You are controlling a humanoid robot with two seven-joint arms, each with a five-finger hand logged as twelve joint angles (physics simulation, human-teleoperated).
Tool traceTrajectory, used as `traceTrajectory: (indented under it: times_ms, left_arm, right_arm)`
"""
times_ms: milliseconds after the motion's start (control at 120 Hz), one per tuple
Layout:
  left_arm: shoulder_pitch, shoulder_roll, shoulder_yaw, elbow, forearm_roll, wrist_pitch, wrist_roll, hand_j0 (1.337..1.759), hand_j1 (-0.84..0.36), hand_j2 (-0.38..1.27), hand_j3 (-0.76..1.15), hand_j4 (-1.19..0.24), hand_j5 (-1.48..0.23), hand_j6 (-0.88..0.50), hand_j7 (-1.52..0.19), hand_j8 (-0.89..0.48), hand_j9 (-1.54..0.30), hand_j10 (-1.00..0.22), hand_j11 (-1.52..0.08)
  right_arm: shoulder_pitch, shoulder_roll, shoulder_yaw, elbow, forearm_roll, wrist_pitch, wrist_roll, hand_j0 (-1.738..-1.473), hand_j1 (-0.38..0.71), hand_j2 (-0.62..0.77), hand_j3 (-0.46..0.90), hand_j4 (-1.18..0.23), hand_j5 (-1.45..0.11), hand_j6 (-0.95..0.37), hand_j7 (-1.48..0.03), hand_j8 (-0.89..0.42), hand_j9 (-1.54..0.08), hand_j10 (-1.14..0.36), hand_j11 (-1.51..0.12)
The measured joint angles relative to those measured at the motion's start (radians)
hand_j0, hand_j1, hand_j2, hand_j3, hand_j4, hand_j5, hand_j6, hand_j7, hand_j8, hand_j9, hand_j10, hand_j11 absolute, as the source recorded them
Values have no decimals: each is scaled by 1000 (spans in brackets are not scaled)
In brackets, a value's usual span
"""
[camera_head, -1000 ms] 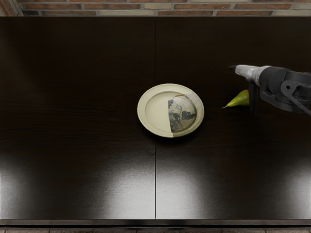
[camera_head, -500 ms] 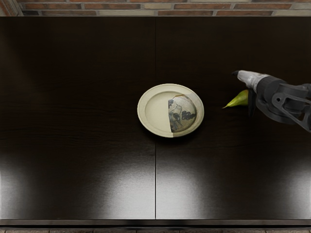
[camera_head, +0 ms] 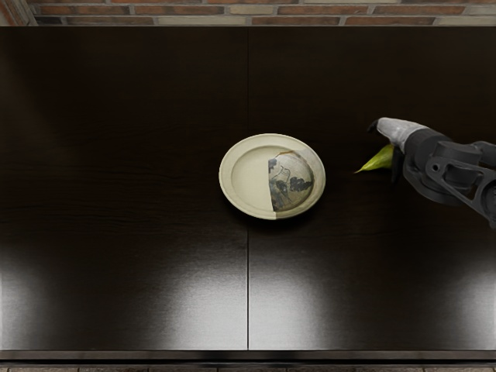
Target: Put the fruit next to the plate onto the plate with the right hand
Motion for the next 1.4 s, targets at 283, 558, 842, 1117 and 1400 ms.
traceTrajectory:
  times_ms: [283,558,842,1117,1400]
  left_arm:
    - [0,0,0,0,0,0,0,1658,325,4,0,-21,-26,-21,-26,-21,-26,-20,-26]
    - [0,0,0,0,0,0,0,1658,325,4,0,-21,-26,-21,-26,-21,-26,-21,-26]
    - [0,0,0,0,0,0,0,1658,325,4,0,-20,-26,-21,-26,-20,-26,-20,-26]
    - [0,0,0,0,0,0,0,1658,325,4,0,-20,-26,-20,-26,-20,-26,-20,-26]
    - [0,0,0,0,0,0,0,1658,325,4,0,-20,-26,-20,-26,-20,-26,-20,-26]
  right_arm:
    - [3,7,-35,-31,-6,-45,0,-1658,-69,-44,0,-240,-307,-242,-306,-241,-307,-239,-306]
    - [-2,32,-50,-44,-34,-98,0,-1658,-64,-45,0,-244,-312,-245,-311,-244,-311,-243,-311]
    - [-5,38,-62,-46,-35,-122,0,-1658,-51,-47,0,-254,-326,-256,-325,-255,-325,-253,-325]
    - [-7,54,-79,-69,-32,-123,0,-1658,-13,-53,0,-286,-368,-288,-367,-287,-367,-286,-367]
    - [-7,60,-85,-80,-28,-122,0,-1658,75,-68,0,-359,-462,-361,-462,-359,-462,-358,-462]
